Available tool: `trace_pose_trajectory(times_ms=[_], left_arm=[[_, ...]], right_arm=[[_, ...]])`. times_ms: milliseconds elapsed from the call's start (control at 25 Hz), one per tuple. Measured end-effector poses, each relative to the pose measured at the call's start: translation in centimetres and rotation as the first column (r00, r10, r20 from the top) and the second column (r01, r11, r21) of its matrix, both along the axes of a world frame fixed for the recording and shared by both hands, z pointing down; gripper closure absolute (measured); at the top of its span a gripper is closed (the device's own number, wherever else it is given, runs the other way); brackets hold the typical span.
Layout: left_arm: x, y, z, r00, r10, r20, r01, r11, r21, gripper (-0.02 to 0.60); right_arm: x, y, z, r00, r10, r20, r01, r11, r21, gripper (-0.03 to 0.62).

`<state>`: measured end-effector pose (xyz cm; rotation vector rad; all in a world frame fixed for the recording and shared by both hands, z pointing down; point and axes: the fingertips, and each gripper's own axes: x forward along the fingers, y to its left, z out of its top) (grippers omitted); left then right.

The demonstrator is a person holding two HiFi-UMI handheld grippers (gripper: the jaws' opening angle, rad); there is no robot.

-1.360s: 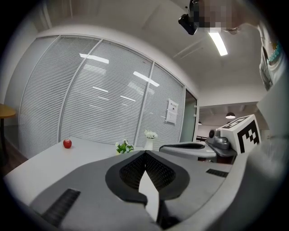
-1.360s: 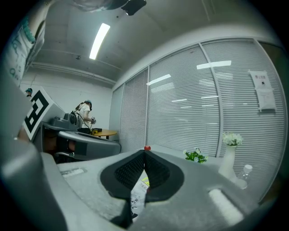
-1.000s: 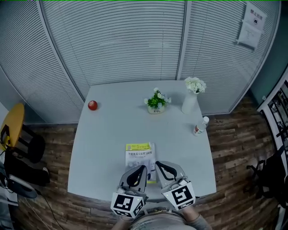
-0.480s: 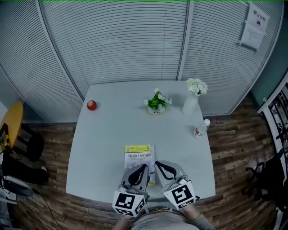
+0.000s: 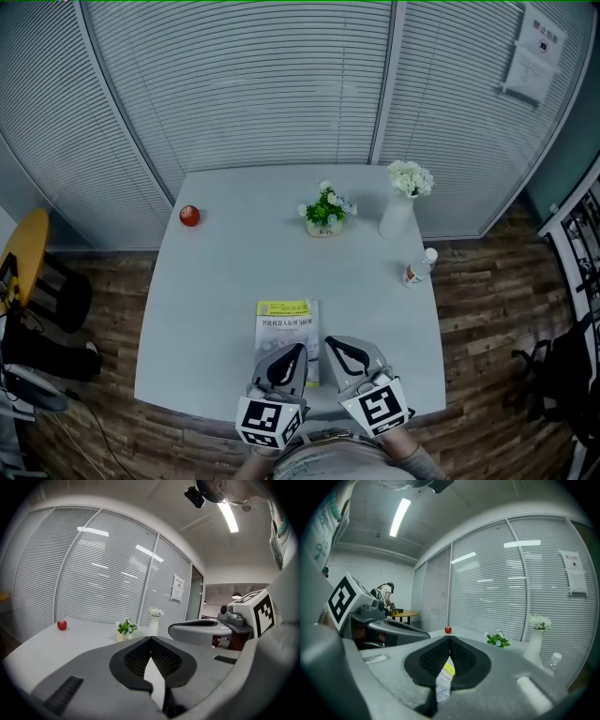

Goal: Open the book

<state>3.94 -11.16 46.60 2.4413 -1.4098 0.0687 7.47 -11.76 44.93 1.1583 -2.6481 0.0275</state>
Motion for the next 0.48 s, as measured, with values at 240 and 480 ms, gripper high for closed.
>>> trace_pose_trajectory(times_ms=[240, 480], left_arm=[[0.7, -0.2, 2.0, 1.0, 0.01, 0.023, -0.009, 0.999, -0.048, 0.583], [1.4, -0.4, 4.6, 0.997, 0.026, 0.073, -0.019, 0.995, -0.095, 0.583]], right_arm=[[0.9, -0.4, -0.5, 1.0, 0.017, -0.002, -0.017, 1.0, -0.014, 0.592], [2.2, -0.8, 0.2, 0.999, 0.032, -0.009, -0.032, 0.999, -0.029, 0.592]])
